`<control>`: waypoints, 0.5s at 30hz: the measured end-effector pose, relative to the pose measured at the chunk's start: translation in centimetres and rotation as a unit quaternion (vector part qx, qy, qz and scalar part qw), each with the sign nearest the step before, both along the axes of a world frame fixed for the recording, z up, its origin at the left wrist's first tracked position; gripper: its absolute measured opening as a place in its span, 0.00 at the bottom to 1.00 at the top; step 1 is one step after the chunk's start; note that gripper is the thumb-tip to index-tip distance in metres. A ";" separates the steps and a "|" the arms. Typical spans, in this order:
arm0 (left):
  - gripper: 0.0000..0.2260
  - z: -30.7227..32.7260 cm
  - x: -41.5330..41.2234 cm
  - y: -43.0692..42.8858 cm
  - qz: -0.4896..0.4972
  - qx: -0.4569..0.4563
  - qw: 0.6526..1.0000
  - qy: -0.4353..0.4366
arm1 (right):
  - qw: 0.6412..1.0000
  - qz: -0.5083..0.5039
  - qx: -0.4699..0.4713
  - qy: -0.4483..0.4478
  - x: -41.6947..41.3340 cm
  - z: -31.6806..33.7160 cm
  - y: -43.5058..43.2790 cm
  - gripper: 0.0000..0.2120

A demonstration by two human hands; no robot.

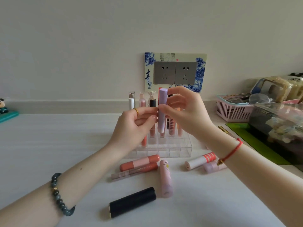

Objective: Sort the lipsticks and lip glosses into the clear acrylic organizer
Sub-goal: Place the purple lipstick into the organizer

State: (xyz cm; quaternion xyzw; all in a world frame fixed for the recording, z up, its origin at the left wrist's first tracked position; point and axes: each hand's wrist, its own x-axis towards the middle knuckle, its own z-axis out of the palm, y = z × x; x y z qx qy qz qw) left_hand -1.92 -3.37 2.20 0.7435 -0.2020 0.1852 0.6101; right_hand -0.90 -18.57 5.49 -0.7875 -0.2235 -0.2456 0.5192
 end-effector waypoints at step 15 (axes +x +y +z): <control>0.13 -2.3 -0.2 0.4 0.033 0.022 0.999 0.006 | 1.000 0.000 -0.011 0.021 1.9 -2.5 1.4 0.15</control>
